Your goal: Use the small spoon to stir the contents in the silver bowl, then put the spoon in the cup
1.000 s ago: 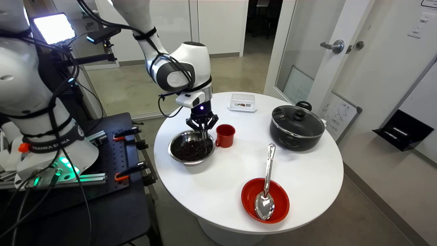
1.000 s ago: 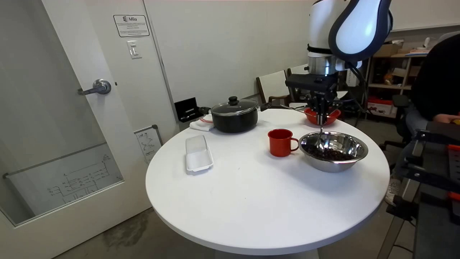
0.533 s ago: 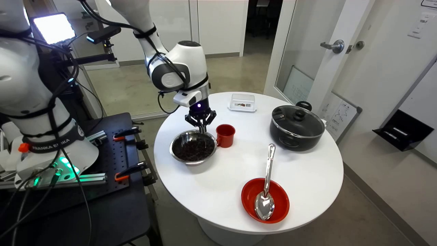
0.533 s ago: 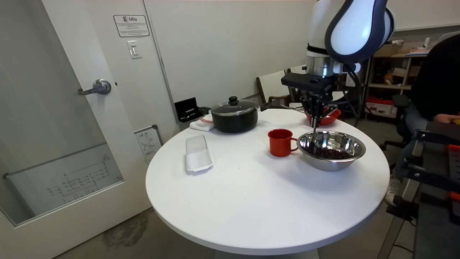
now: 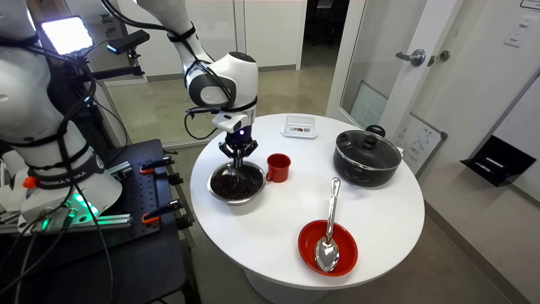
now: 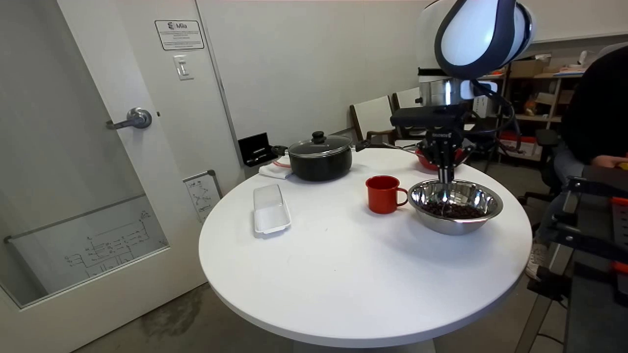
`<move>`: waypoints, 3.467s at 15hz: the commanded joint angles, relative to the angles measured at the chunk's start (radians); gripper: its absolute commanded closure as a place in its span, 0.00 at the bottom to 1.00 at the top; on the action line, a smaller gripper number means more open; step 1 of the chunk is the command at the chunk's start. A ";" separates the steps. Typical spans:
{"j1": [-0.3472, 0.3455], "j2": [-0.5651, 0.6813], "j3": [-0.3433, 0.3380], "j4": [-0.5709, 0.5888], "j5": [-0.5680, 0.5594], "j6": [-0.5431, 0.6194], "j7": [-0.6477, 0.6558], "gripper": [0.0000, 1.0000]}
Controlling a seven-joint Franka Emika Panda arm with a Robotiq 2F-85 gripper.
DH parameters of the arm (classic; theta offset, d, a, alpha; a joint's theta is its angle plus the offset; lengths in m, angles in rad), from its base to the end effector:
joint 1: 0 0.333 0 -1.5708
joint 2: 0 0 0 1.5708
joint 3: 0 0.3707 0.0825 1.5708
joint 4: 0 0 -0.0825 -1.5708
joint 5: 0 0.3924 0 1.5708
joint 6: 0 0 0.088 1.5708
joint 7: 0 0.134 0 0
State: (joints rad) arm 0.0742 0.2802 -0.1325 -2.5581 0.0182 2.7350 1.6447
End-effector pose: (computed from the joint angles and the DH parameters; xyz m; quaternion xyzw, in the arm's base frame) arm 0.4508 -0.0303 0.1754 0.6527 -0.7558 -0.0244 0.0465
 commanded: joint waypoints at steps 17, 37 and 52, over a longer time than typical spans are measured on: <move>0.047 0.003 -0.080 -0.024 -0.158 0.153 0.177 0.99; 0.108 0.049 -0.196 0.047 -0.400 0.049 0.365 0.99; 0.178 0.065 -0.239 0.013 -0.233 0.247 0.356 0.99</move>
State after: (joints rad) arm 0.1506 0.3185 -0.2635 -2.5554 -0.1897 2.9546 1.9276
